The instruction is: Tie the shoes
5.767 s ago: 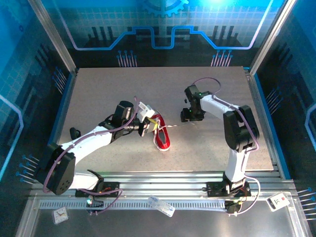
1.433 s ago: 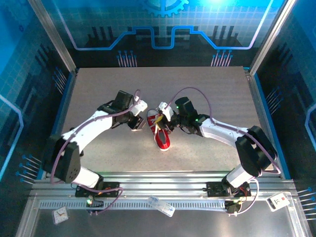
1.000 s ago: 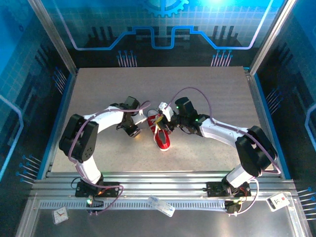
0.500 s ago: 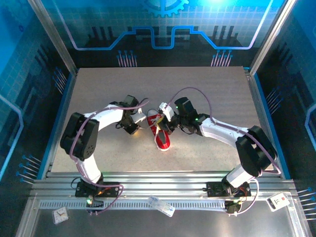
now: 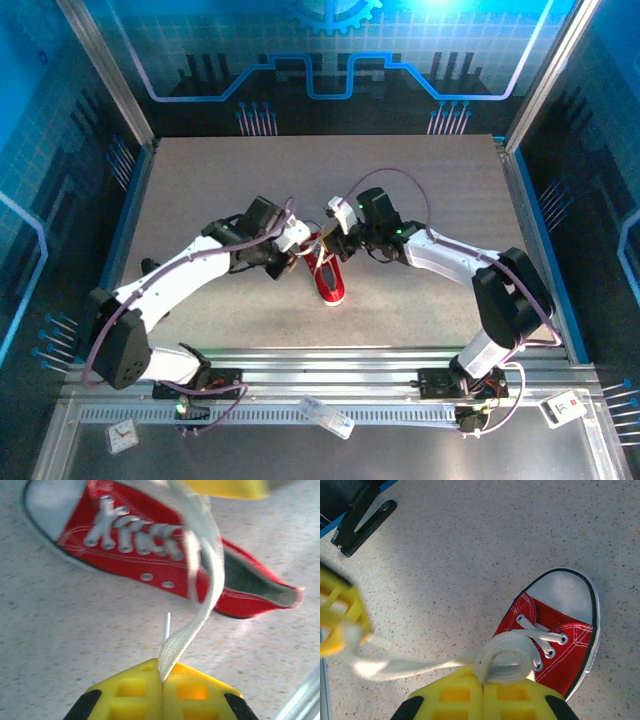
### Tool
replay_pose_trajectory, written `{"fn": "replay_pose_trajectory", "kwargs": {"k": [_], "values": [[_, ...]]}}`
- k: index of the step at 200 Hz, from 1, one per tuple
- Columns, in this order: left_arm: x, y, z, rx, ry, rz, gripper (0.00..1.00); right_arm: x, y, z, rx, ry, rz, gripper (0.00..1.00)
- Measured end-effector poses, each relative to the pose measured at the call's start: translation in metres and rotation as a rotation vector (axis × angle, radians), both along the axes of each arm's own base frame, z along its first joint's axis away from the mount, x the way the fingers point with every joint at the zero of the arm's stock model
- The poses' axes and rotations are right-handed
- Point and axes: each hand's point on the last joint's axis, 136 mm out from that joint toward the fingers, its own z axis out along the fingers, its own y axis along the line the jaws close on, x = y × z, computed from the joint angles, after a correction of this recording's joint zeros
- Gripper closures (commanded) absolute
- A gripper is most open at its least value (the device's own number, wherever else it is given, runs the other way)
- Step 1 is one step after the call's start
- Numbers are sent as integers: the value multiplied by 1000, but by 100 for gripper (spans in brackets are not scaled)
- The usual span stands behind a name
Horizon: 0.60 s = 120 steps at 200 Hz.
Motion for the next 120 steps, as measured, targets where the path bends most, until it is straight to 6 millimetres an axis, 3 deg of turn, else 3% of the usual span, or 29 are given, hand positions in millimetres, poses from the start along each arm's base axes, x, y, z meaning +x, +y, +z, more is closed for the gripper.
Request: {"fn": "replay_pose_trajectory", "kwargs": {"k": [50, 89, 106, 120], "values": [[-43, -59, 3, -110, 12, -63, 100, 9, -9, 2, 18, 19, -19, 100], [-47, -109, -9, -223, 56, -31, 100, 10, -12, 3, 34, 28, -14, 100], [-44, -129, -17, -269, 74, -20, 80, 8, -10, 5, 44, 34, 0, 100], [-42, -140, -25, -290, 94, -5, 71, 9, -11, 4, 43, 32, -2, 100]]}}
